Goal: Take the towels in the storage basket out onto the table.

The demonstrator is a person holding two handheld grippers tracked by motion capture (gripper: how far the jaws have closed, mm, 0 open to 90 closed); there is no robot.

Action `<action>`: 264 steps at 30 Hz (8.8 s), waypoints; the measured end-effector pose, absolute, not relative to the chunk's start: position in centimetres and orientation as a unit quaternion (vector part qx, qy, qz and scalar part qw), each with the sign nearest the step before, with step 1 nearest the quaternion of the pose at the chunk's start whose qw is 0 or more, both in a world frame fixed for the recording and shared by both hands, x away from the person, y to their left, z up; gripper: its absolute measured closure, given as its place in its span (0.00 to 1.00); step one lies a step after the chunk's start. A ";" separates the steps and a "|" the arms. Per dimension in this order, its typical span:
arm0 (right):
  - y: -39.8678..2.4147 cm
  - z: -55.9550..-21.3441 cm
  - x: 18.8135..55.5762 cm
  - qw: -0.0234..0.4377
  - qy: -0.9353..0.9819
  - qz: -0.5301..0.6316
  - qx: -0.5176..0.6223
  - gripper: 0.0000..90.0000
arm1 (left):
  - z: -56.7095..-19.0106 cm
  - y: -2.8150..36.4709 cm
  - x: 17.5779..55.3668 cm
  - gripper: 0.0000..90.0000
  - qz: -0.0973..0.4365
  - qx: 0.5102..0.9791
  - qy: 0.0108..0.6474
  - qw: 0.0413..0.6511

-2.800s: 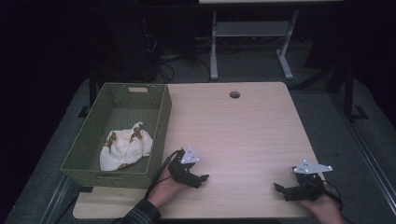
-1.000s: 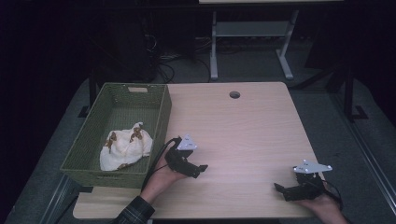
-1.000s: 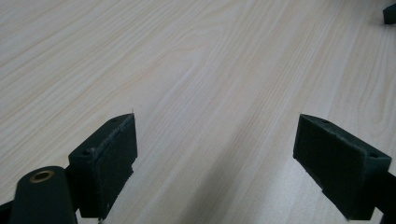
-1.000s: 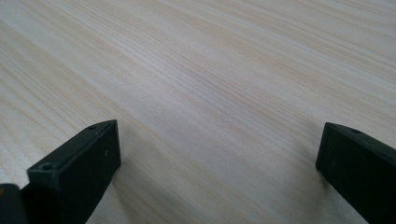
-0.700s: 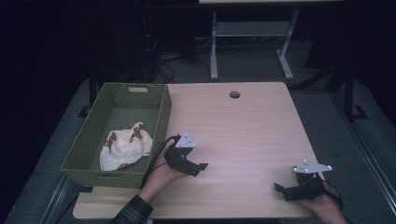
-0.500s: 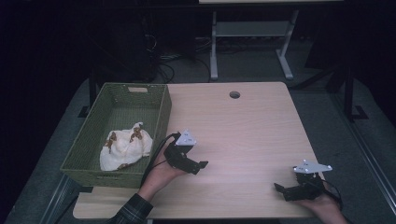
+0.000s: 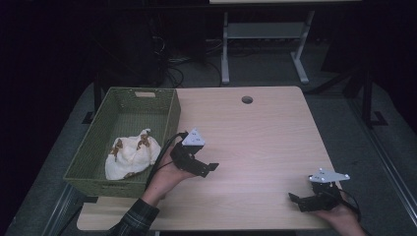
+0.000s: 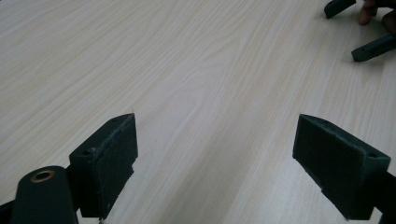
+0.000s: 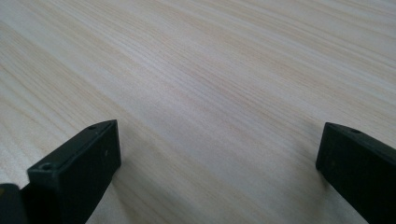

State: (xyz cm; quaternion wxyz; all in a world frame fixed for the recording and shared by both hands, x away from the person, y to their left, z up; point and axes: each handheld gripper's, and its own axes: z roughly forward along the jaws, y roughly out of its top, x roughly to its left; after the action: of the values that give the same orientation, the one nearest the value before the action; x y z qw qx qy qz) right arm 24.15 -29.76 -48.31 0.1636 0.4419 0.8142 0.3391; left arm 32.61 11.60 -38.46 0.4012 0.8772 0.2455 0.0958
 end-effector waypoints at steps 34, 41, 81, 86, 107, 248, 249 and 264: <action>-29.8 -48.3 24.2 0.164 0.815 0.339 0.441 0.00 | -35.0 15.9 34.6 0.15 0.114 0.869 0.260 0.404; -29.8 -48.3 24.2 0.164 0.815 0.339 0.440 0.00 | -34.8 17.0 34.8 0.15 0.117 0.867 0.270 0.402; -29.8 -48.3 24.2 0.164 0.816 0.339 0.439 0.00 | -34.1 27.2 37.4 0.15 0.182 0.840 0.347 0.376; -29.8 -48.3 24.2 0.164 0.815 0.339 0.439 0.00 | -35.2 28.2 38.2 0.15 0.189 0.842 0.360 0.355; -29.8 -48.3 24.2 0.164 0.815 0.339 0.439 0.00 | -41.4 28.3 40.4 0.15 0.141 0.872 0.399 0.246; -29.8 -48.3 24.2 0.164 0.817 0.340 0.437 0.00 | -21.6 16.9 36.9 0.91 0.135 0.746 0.257 0.599; -29.8 -48.3 24.2 0.164 0.817 0.340 0.437 0.00 | -22.0 16.3 37.0 0.91 0.130 0.748 0.256 0.598; -29.8 -48.3 24.2 0.163 0.816 0.340 0.438 0.00 | -25.3 12.3 36.8 0.91 0.105 0.769 0.243 0.582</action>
State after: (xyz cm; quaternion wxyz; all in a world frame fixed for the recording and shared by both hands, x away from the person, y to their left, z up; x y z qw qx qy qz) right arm 24.19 -29.77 -48.30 0.1631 0.4376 0.8162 0.3401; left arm 36.82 12.26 -25.27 0.5825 0.7686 0.2428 0.1049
